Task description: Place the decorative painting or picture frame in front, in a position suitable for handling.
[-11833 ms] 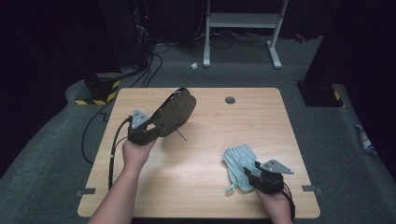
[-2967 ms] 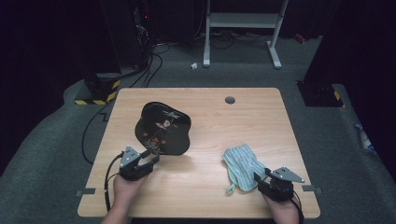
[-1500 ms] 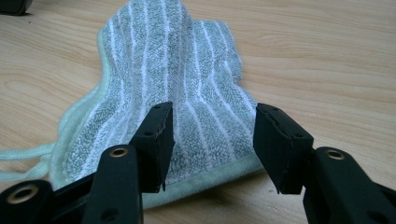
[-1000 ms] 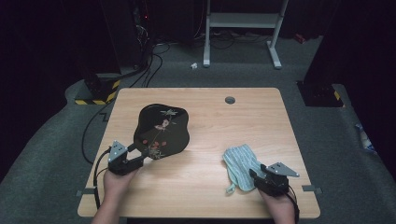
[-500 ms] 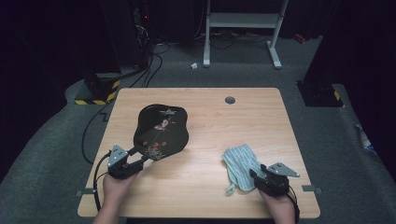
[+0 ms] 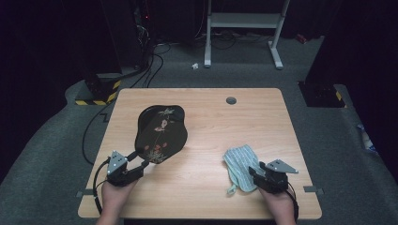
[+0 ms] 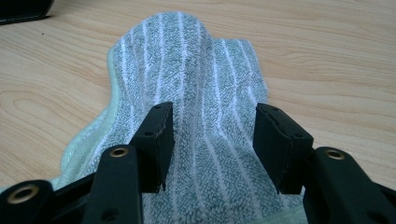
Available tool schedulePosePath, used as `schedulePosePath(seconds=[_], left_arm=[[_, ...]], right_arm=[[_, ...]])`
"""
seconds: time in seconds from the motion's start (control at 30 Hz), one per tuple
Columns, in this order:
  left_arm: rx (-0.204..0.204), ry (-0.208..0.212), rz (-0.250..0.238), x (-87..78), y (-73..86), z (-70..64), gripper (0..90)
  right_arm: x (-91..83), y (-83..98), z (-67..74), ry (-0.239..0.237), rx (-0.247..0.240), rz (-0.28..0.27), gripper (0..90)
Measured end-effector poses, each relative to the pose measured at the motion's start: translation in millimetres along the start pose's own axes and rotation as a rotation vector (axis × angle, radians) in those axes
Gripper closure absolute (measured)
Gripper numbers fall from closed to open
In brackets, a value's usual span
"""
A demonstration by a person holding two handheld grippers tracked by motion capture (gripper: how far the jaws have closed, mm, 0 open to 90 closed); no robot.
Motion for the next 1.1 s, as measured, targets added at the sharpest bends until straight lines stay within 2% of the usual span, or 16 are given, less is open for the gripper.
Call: schedulePosePath(seconds=[0.17,0.27,0.37,0.5,0.63,0.73,0.87,0.93,0.97,1.03,1.1], left_arm=[[-0.002,0.021,-0.014,5.0,-4.4,-1.1,42.8],[0.010,0.036,-0.009,4.7,-2.9,-5.7,47.3],[0.003,0.055,-0.004,0.6,-0.2,-9.4,49.5],[0.018,0.074,0.003,-4.7,2.2,-17.9,53.4],[0.017,0.055,0.022,-1.4,3.2,-21.7,49.4],[-0.006,0.025,0.031,0.9,3.6,-18.7,44.3],[-0.013,0.010,0.024,2.7,1.4,-15.1,45.3],[-0.021,-0.001,0.011,4.3,-0.4,-15.0,45.1],[-0.030,-0.008,0.000,5.1,-1.7,-15.0,41.8],[-0.036,0.003,-0.020,6.0,-4.4,-15.5,42.0],[-0.025,0.007,-0.033,6.5,-6.2,-17.1,42.4]], right_arm=[[0.2,0.7,0.8,0.004,0.005,0.003,47.8],[0.1,0.8,1.0,0.005,0.004,0.004,47.8],[0.6,0.5,1.0,0.004,0.001,0.004,47.8],[0.9,0.2,1.9,0.001,-0.003,0.006,47.8],[2.0,-1.3,2.2,-0.005,-0.013,0.004,47.8],[2.7,-2.1,3.3,-0.008,-0.012,0.005,47.8],[4.3,-3.1,3.7,-0.008,-0.020,0.008,47.8],[4.9,-3.0,3.8,-0.008,-0.019,0.009,47.8],[4.8,-2.9,4.2,-0.006,-0.018,0.010,47.7],[4.6,-2.6,4.6,-0.005,-0.019,0.009,47.8],[4.3,-2.1,4.4,-0.004,-0.017,0.010,47.7]])
Point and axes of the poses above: each handheld gripper's, and its own axes: x roughly forward along the jaws, y roughly out of its underside, z roughly to its left, the point moved 3 cm from there along x, roughly forward along the jaws, and after that the axes turned 10 degrees about -y, right-handed, at the moved point
